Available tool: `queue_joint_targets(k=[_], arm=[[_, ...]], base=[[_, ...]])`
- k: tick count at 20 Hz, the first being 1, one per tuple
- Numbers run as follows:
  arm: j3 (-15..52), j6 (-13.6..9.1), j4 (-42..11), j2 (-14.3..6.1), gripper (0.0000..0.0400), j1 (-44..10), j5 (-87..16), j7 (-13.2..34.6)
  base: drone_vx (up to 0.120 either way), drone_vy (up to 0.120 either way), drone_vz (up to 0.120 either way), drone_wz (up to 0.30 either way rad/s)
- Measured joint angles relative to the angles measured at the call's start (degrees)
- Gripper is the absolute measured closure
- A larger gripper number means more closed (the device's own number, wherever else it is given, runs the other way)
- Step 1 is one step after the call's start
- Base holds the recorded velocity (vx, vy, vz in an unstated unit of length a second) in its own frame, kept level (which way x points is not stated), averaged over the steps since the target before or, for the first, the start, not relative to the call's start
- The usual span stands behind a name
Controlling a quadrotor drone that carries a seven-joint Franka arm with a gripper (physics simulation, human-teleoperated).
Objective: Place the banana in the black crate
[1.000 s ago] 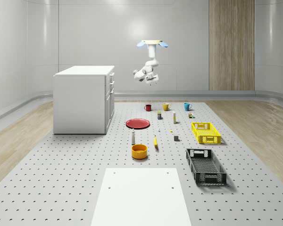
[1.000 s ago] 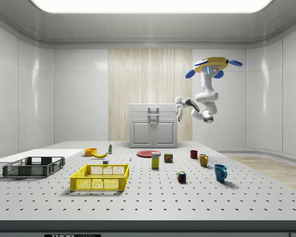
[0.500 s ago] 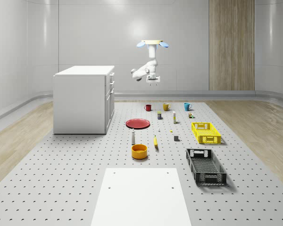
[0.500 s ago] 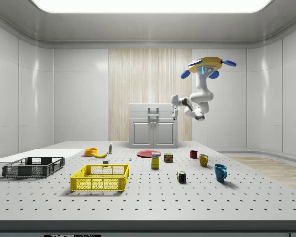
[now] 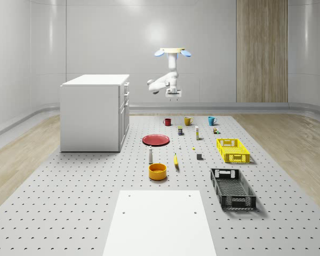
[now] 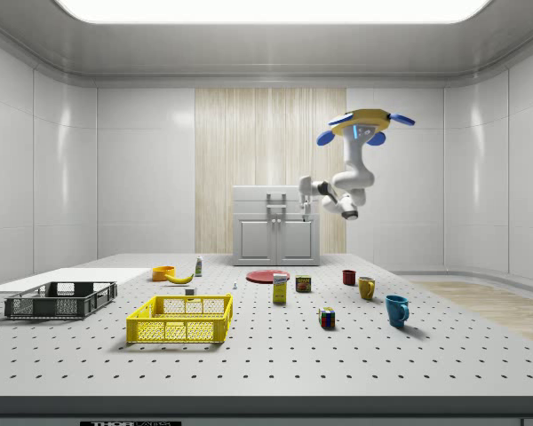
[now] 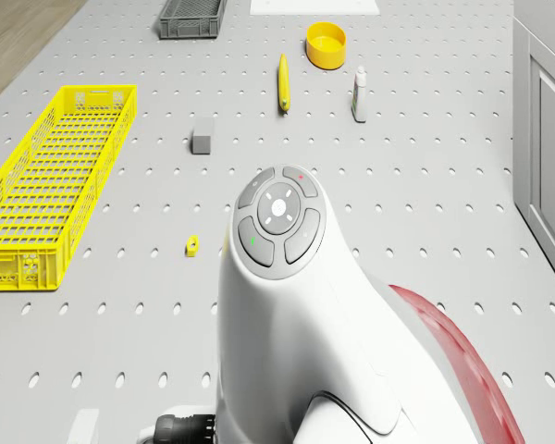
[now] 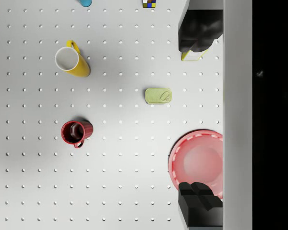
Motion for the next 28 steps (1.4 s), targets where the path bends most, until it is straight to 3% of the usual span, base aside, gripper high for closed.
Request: queue_joint_targets(k=[7, 19, 28], arm=[[0.8, 1.8, 0.1, -2.1, 0.0000, -1.0, 1.1, 0.9], [1.9, 4.8, 0.4, -5.5, 0.0000, -2.1, 2.8, 2.0], [2.5, 6.9, 0.5, -7.8, 0.0000, -2.9, 4.0, 2.6]], base=[[0.120, 0.000, -0.029, 0.000], [0.120, 0.000, -0.120, 0.000], [0.120, -0.053, 0.000, 0.000]])
